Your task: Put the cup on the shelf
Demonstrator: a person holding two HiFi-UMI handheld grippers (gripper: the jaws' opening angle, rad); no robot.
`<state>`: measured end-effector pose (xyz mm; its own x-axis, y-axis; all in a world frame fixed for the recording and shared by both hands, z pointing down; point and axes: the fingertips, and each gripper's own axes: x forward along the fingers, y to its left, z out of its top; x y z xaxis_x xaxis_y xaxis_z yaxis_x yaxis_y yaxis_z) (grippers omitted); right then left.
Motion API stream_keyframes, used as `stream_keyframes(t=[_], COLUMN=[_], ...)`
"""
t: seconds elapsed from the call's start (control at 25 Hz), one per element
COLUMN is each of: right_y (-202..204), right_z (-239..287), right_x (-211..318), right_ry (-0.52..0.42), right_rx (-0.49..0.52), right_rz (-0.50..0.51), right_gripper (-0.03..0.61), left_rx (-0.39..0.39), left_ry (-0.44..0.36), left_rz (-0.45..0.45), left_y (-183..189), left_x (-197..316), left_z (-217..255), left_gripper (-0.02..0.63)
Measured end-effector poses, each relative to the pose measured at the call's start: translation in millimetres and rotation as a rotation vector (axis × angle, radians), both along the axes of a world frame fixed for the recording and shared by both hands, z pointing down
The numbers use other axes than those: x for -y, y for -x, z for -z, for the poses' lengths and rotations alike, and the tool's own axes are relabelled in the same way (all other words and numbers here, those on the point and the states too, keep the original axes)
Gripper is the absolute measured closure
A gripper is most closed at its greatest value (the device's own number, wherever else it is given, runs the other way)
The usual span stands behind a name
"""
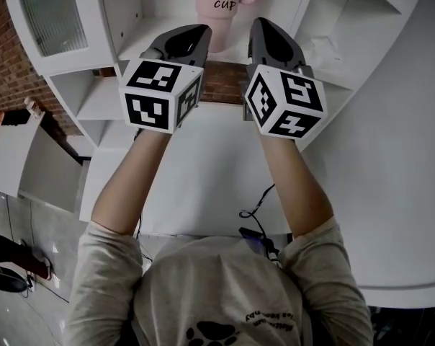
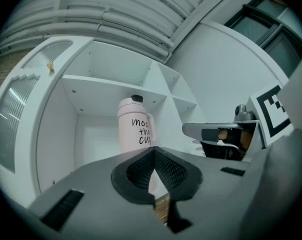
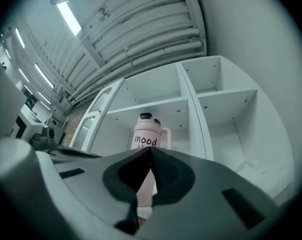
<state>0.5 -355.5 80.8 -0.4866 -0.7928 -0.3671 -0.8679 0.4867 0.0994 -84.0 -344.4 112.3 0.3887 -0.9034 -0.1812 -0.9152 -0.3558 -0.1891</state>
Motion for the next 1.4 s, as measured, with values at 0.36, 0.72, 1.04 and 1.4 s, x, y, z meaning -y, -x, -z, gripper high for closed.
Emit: stream_keyframes(t=[0.36, 0.72, 1.04, 1.4], right_y=[1.7, -12.5, -16.7, -17.9], right_z=[-38.4, -96.7, -154.8, -198.3], right_x=[-50.4, -74.2, -96.2, -115.2], right_ry=[-0.025, 0.053, 0.135, 0.203], right_rx=[-0.050, -0.046, -0.097, -0.114], right_rz=[0.006, -0.028, -0.033, 0.004], right_gripper=[0.569, 0.569, 0.569, 0.570], left_rx=[-0.036, -0.047, -0.057, -0.056], left_ry=[-0.045, -0.029, 0.049, 0.102], left_rz=[0.049, 0.107, 0.109, 0.096], left_y=[0.5, 9.8, 7.3, -5.2], left_x=[-49.7, -85.4, -99.9, -116.0], left_z=[-30.6, -79.9, -128.4, -173.0], left_gripper=[0.606, 0.606, 0.606, 0.606])
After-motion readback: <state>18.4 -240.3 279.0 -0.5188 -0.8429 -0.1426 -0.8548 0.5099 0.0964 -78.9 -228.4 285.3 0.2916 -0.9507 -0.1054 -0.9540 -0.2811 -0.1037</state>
